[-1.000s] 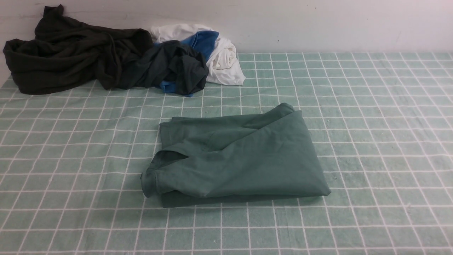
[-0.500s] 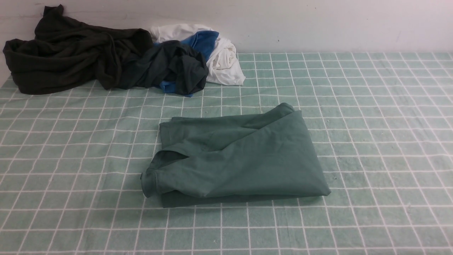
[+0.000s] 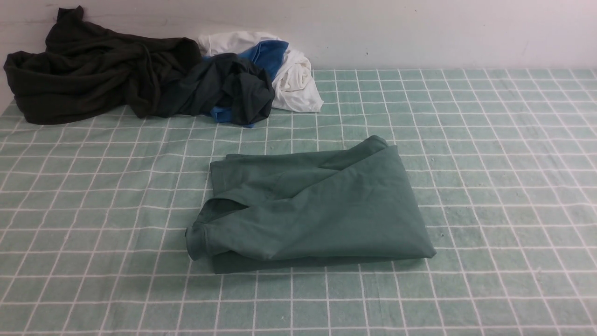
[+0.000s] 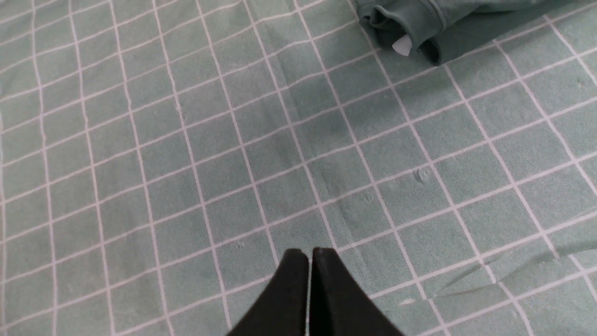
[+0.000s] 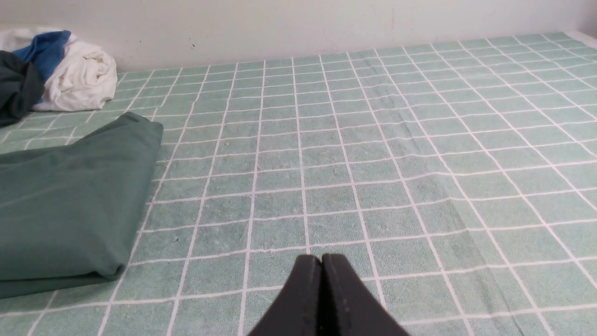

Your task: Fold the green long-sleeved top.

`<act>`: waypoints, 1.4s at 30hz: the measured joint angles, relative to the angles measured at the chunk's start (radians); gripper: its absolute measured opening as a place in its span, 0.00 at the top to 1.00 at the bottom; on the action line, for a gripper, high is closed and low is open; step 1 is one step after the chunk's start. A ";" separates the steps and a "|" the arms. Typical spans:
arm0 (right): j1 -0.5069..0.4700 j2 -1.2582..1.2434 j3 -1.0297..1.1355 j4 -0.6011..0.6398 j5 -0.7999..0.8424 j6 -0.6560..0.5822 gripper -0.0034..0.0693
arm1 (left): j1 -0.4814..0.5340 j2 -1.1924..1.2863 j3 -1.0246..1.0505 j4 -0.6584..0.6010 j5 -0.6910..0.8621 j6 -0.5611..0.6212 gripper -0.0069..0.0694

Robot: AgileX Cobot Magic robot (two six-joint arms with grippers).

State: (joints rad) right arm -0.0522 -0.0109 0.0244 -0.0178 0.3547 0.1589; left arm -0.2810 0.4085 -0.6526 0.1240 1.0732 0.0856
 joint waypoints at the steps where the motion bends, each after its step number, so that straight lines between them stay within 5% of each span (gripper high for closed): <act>1: 0.000 0.000 0.000 0.000 0.000 0.000 0.97 | 0.000 -0.007 0.016 0.000 -0.042 0.000 0.91; 6: 0.000 0.000 0.000 0.000 0.000 0.000 0.97 | 0.041 -0.110 0.172 -0.002 -0.324 0.000 0.91; 13: 0.000 0.000 0.000 0.000 0.000 0.000 0.97 | 0.260 -0.329 0.578 -0.066 -0.849 0.000 0.91; 22: 0.000 0.000 -0.001 0.000 0.001 0.000 0.97 | 0.283 -0.419 0.680 -0.181 -0.756 0.045 0.91; 42: 0.000 0.000 -0.001 0.000 0.001 0.000 0.97 | 0.283 -0.420 0.675 -0.193 -0.733 0.055 0.91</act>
State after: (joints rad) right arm -0.0522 -0.0109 0.0236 -0.0178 0.3557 0.1589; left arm 0.0016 -0.0110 0.0225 -0.0694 0.3405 0.1410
